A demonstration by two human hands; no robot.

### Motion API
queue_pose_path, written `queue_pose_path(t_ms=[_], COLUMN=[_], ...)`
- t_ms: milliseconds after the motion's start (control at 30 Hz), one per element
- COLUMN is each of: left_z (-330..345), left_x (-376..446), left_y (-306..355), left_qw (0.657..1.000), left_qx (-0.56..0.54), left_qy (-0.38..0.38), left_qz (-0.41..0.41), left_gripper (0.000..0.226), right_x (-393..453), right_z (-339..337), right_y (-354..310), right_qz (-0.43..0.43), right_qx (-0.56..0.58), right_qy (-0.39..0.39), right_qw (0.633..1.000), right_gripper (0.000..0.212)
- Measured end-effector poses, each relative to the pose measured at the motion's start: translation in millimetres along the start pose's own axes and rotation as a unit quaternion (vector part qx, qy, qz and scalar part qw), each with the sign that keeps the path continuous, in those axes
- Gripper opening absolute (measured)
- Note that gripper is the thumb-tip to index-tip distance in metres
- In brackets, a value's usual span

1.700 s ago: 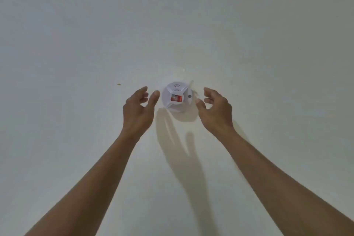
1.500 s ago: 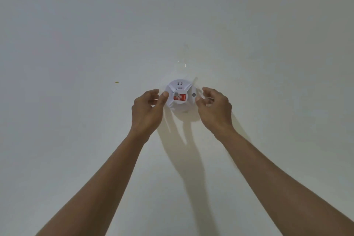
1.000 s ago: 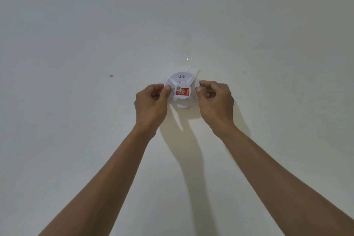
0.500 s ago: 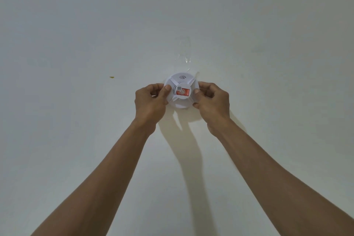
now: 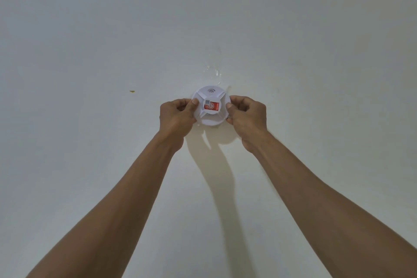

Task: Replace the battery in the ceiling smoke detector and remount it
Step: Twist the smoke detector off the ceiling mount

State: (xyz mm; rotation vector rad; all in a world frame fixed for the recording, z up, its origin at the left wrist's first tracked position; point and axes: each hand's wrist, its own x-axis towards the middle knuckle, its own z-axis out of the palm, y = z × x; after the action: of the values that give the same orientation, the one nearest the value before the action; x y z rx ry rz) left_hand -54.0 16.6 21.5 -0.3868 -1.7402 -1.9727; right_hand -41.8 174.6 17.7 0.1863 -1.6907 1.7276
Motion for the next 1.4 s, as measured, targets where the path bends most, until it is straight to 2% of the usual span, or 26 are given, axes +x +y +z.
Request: queue_pose_path(t_ms=[233, 467, 600, 767, 933, 1200, 1400], left_z=[0.1, -1.2, -3.7, -15.4, -29.5, -52.7, -73.1], left_x=[0.6, -5.3, -23.9, -72.6, -131.5, -240.6, -311.8], left_y=[2.6, 20.7, 22.6, 2.8, -49.4, -178.5, -274.3], left_qw=[0.999, 0.998, 0.997, 0.993, 0.992, 0.98, 0.972], left_qx=[-0.034, -0.05, -0.058, -0.081, -0.079, -0.067, -0.073], left_qy=[-0.009, -0.022, -0.041, -0.078, -0.071, -0.048, -0.039], left_qz=[-0.028, 0.017, 0.021, -0.018, -0.066, -0.178, -0.221], left_gripper=[0.014, 0.016, 0.017, 0.03, 0.027, 0.031, 0.03], right_x=[-1.7, -7.4, -21.1, -58.6, -118.3, -234.3, -313.0], right_z=[1.8, -6.5, -17.7, -38.9, -62.8, -102.1, -126.5], right_y=[-3.6, -28.8, -26.6, -1.6, 52.4, 179.7, 273.9], right_qz=[0.015, 0.021, 0.03, 0.054, 0.123, 0.284, 0.35], right_qx=[0.031, 0.103, 0.123, 0.113, 0.134, 0.202, 0.229], right_qy=[-0.001, -0.041, -0.049, -0.06, -0.088, -0.108, -0.113], right_qw=[0.999, 0.994, 0.991, 0.99, 0.979, 0.931, 0.901], right_gripper=[0.01, 0.013, 0.017, 0.024, 0.031, 0.032, 0.035])
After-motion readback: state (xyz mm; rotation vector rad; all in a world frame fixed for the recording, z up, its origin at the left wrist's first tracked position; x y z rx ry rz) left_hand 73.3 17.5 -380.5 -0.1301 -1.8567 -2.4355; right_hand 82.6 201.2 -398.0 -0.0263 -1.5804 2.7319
